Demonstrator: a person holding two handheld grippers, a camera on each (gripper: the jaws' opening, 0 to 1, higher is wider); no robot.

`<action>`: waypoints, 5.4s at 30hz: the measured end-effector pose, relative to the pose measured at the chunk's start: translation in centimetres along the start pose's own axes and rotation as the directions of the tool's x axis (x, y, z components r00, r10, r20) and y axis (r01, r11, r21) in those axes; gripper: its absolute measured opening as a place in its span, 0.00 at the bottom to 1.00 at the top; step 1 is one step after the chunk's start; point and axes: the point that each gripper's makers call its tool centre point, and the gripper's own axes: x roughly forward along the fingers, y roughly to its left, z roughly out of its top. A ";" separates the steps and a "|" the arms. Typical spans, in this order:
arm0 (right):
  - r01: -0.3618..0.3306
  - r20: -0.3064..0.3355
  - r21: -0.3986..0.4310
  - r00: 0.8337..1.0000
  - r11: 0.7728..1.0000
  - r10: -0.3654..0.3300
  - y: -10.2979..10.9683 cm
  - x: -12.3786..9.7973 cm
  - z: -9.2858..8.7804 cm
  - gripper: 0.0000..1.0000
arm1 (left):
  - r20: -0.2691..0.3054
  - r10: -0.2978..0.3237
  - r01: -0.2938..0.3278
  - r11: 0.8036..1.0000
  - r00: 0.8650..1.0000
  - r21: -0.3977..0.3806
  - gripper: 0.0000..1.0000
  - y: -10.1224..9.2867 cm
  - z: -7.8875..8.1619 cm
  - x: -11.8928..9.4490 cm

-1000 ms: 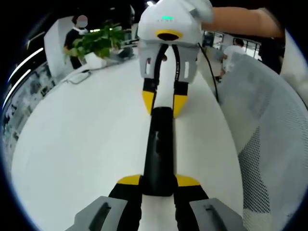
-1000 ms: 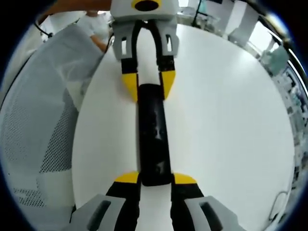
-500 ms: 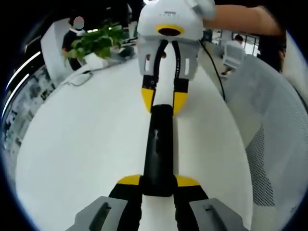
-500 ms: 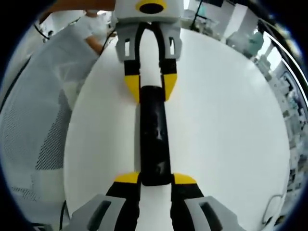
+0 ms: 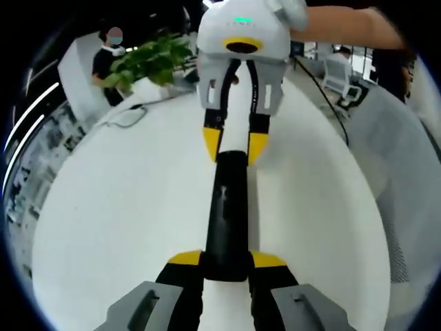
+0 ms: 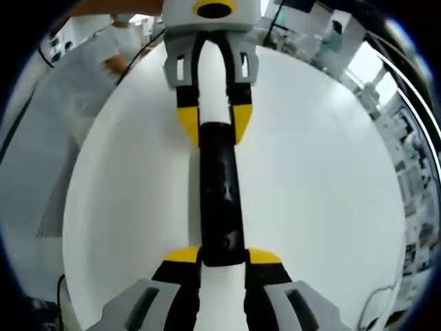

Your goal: Press the specified remote control buttons in sequence, fully releasing each button before pressing the next.

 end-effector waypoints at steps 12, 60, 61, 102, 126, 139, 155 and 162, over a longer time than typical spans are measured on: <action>0.034 0.006 -0.023 0.999 0.999 -0.033 -4.8 0.7 0.2 0.20 | -0.002 0.034 -0.034 0.999 0.999 -0.008 0.23 4.8 -0.4 0.5; 0.049 0.016 -0.043 0.999 0.998 -0.048 -8.1 2.9 0.3 0.21 | -0.094 0.011 -0.016 0.998 0.996 -0.057 0.24 8.4 -2.1 1.7; 0.049 0.015 -0.046 0.999 0.998 -0.049 -8.1 2.9 0.3 0.21 | -0.095 0.013 -0.018 0.998 0.995 -0.056 0.24 8.4 -2.1 1.7; 0.258 0.253 0.368 0.896 0.893 -0.364 -9.0 -0.9 1.1 0.37 | 0.098 0.358 -0.326 0.913 0.928 -0.245 0.50 8.1 0.0 -2.2; 0.238 0.405 0.593 0.738 0.769 -0.540 -0.9 -9.0 2.9 0.40 | 0.273 0.534 -0.335 0.776 0.800 -0.534 0.59 0.3 0.6 -9.7; 0.219 0.452 0.630 0.677 0.745 -0.581 3.9 -10.9 4.0 0.49 | 0.331 0.569 -0.297 0.742 0.753 -0.601 0.68 -4.3 1.4 -12.0; 0.088 0.518 0.719 0.594 0.689 -0.616 9.0 -12.4 6.1 0.75 | 0.384 0.559 -0.196 0.718 0.735 -0.668 0.81 -9.2 2.5 -13.1; 0.081 0.513 0.727 0.596 0.682 -0.618 10.2 -12.3 6.6 0.77 | 0.414 0.570 -0.158 0.702 0.710 -0.694 0.84 -9.7 3.3 -13.8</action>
